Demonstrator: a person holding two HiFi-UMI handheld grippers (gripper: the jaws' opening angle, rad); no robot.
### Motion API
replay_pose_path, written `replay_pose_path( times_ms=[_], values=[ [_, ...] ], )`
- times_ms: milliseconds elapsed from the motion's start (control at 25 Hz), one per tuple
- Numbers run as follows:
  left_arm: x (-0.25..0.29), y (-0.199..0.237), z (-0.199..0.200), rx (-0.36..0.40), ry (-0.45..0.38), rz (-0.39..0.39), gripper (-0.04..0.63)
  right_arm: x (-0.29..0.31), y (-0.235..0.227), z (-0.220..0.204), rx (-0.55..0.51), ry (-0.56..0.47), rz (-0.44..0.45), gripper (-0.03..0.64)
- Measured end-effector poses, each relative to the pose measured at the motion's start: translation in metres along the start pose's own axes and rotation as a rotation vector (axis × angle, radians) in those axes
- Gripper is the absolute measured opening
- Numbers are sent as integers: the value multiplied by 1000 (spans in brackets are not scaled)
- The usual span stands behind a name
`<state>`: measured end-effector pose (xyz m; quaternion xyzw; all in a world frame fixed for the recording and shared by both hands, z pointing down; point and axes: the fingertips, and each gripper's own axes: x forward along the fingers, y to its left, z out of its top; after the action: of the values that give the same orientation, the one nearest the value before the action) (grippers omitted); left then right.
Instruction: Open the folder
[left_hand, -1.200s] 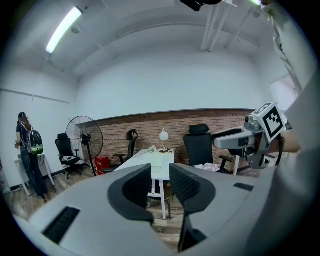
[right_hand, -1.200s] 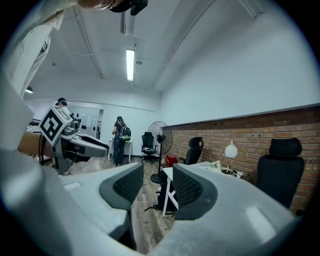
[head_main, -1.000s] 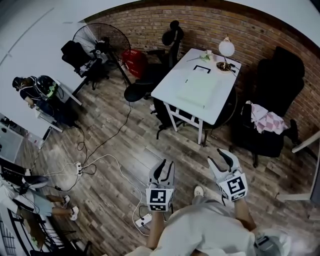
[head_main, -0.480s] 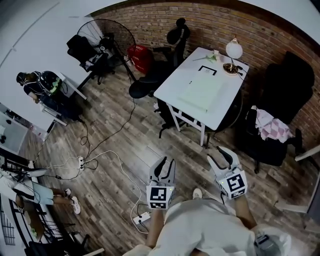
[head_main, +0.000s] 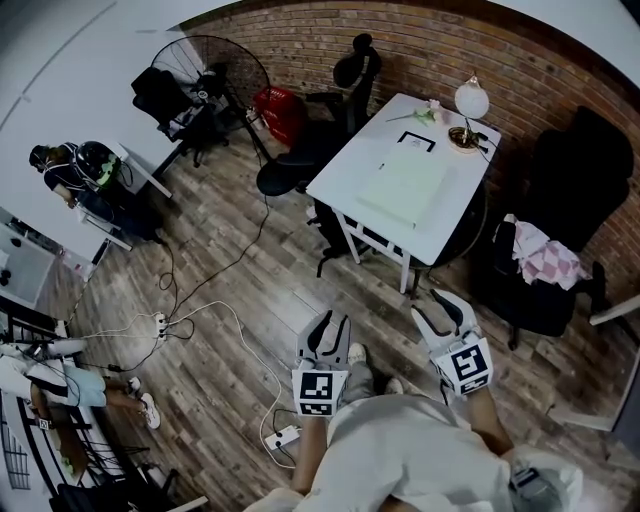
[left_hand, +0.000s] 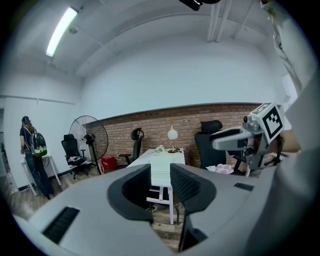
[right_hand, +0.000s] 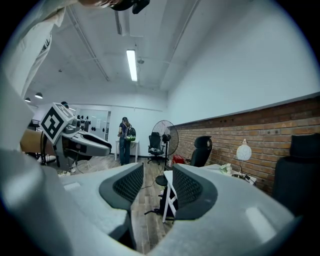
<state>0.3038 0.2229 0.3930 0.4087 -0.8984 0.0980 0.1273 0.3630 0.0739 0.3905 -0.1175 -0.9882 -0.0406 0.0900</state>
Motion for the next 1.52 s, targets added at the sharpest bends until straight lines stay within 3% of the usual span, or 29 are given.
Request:
replay_pose_path(
  times_ms=[440,1520],
  values=[
    [33,39,6,5,-9,-17,117,46,-8,7,1,11,-20,184],
    [129,156,15,13,-4,-170,117,185,-19,21,16,66,-133,184]
  ],
)
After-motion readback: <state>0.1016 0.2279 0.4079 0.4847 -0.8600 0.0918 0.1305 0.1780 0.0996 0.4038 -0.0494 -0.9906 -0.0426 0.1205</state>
